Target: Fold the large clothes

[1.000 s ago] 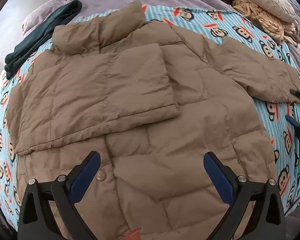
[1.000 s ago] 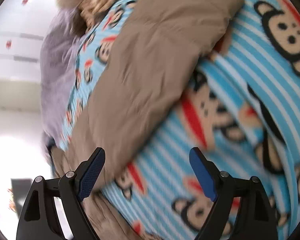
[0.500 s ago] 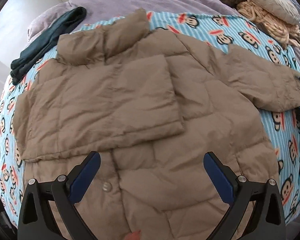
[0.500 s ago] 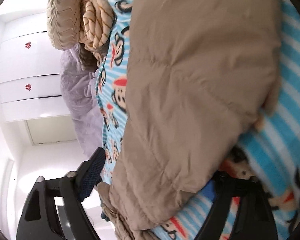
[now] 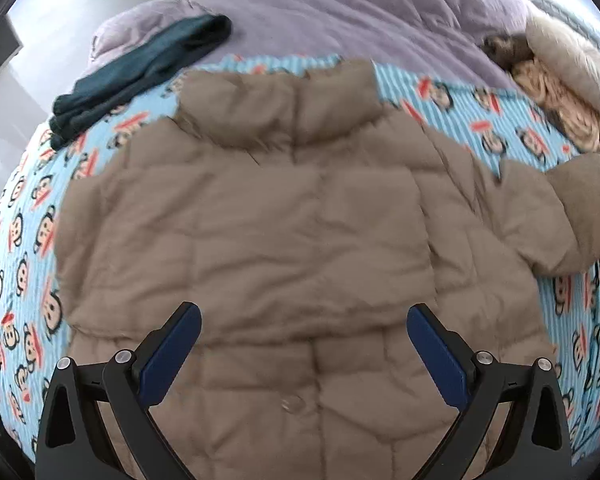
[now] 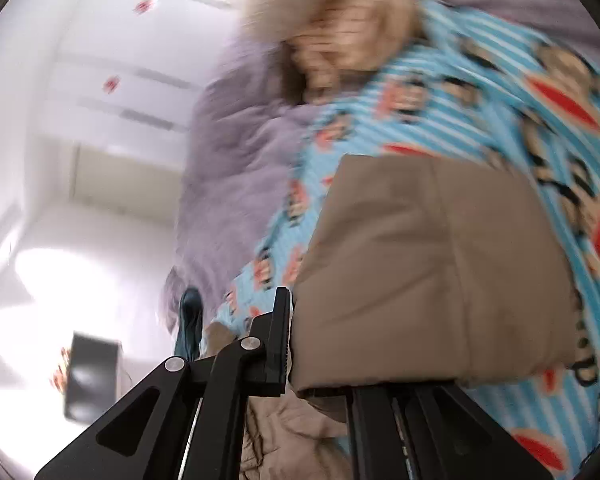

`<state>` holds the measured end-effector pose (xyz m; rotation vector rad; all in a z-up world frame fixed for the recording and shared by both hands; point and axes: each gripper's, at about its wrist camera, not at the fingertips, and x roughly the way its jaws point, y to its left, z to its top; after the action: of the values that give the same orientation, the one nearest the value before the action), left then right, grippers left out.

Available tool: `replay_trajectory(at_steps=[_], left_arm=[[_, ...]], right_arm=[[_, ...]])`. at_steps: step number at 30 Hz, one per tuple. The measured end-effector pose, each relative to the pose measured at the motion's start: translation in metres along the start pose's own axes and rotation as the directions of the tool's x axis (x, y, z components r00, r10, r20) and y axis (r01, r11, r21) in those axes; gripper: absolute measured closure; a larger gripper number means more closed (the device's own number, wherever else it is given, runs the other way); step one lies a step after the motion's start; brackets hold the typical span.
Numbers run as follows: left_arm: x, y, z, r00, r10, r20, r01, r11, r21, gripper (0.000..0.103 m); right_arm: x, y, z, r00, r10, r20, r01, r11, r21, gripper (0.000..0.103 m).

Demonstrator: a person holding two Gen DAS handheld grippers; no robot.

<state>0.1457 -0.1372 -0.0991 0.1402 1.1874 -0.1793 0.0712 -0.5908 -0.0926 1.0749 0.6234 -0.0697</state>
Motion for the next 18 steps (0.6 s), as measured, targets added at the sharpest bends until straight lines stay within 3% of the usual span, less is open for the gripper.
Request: replay_trajectory(at_steps=[5,7,11,14,18], left_arm=[[-0.008,0.032,0.011,0.999,0.011,0.043,-0.011,1.0,-0.019,0.0],[-0.008,0.045,0.012,0.999,0.021,0.049,-0.02,0.999,-0.031,0.0],[-0.004,0.073,0.008,0.998,0.039,0.05,-0.036,0.997,-0.069,0.0],[0.001,0.095,0.005,0.998,0.051,0.049,-0.046,0.994,-0.096,0.0],[0.011,0.113,0.003,0.996,0.074,0.049,-0.069,0.992,-0.102,0.0]], right_arm=[[0.034,0.098,-0.038,0.998,-0.005,-0.06,-0.011,0.961,-0.276,0.095],[0.06,0.145,-0.071,0.994,-0.041,-0.105,-0.009,0.9,-0.435,0.095],[0.114,0.201,-0.153,0.969,-0.121,-0.216,-0.05,0.76,-0.648,0.095],[0.159,0.217,-0.211,0.936,-0.194,-0.293,-0.079,0.697,-0.713,0.096],[0.204,0.201,-0.259,0.891,-0.304,-0.337,-0.049,0.674,-0.737,0.096]])
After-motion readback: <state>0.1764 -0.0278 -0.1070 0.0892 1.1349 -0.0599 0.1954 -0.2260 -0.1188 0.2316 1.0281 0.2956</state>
